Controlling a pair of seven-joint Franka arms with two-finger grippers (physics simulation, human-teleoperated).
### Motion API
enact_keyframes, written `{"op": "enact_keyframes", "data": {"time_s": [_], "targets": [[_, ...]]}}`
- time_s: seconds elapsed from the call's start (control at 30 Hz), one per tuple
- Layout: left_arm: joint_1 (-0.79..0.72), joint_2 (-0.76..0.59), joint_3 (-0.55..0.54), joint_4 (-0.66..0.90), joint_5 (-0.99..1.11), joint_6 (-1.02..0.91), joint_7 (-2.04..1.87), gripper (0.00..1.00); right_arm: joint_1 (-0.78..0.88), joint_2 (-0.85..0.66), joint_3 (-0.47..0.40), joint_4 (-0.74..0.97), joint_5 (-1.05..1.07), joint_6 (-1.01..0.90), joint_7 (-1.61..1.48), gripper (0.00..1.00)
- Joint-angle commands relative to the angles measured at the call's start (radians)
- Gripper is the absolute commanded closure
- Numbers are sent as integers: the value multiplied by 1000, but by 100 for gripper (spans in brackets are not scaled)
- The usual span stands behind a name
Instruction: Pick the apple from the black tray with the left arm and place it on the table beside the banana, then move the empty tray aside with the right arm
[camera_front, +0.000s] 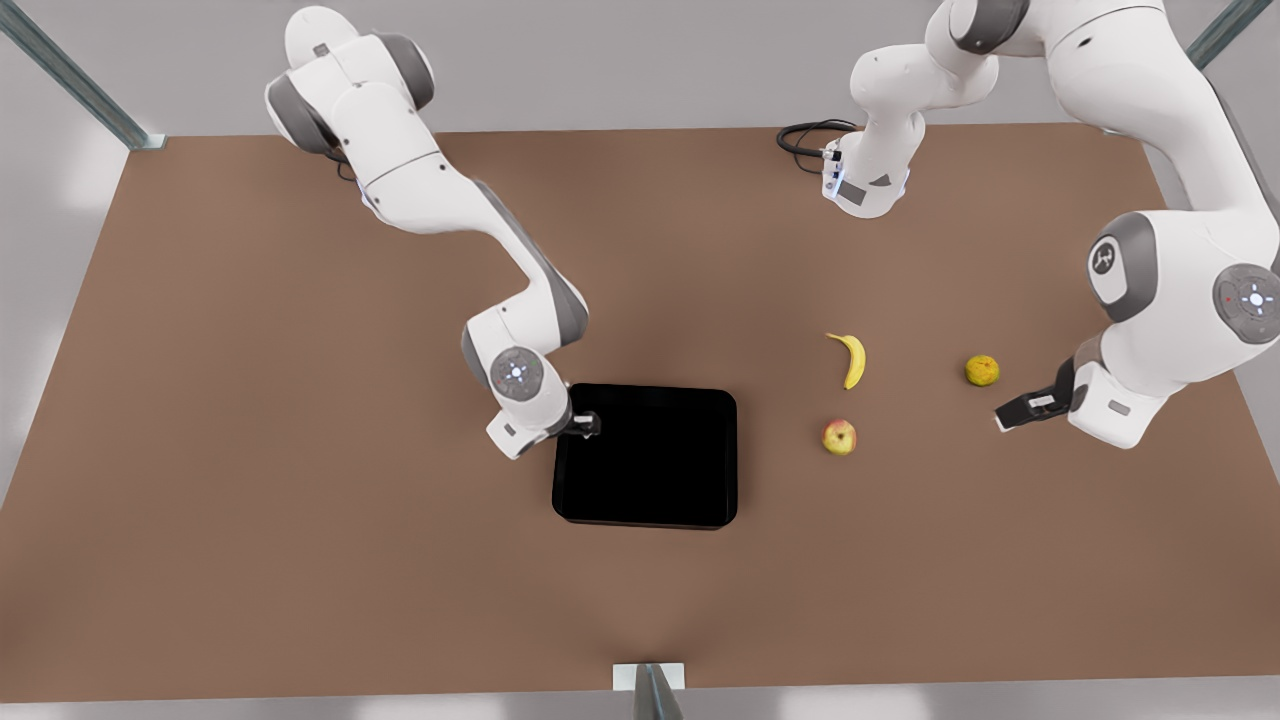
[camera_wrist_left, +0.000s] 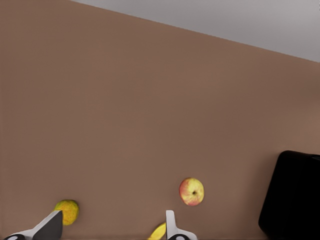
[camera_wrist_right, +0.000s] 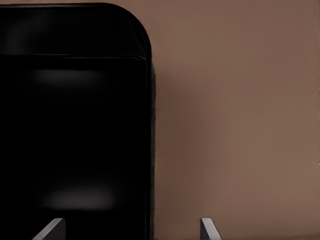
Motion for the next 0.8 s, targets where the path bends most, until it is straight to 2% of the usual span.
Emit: {"op": "enact_keyframes", "data": {"time_s": [0.0, 0.1, 0.17, 0.23, 0.3, 0.37, 0.6, 0.63, 0.7, 0.77], "targets": [[0, 0, 0, -1, -1, -14, 231, 0, -5, 9, -4, 8, -30, 10, 253, 0], [0, 0, 0, -1, 2, -14, 231, 0, -8, 75, -18, 75, -44, 10, 253, 0], [2, 0, 1, -5, 4, -20, 234, 0, -8, 88, -18, 78, -44, 11, 253, 4], [9, 0, 1, -7, -3, -20, 234, 0, -8, 90, -18, 78, -42, 11, 254, 17], [9, 0, 1, -7, -3, -20, 231, 0, -8, 92, -18, 78, -38, 11, 248, 36], [9, 1, 1, -7, -3, -20, 231, 0, -17, 92, -18, 78, -38, 10, 233, 47], [3, 4, 0, -7, -3, -20, 226, 0, -12, 96, -6, 81, -35, 11, 242, 47], [3, 4, 0, -7, -3, -20, 226, 0, -12, 102, -4, 84, -35, 13, 242, 48], [3, 6, 0, -7, -3, -20, 226, 0, -14, 115, 7, 100, -35, 22, 235, 57], [3, 6, 0, -7, -1, -20, 226, 0, -14, 116, 7, 100, -35, 24, 233, 57]]}}
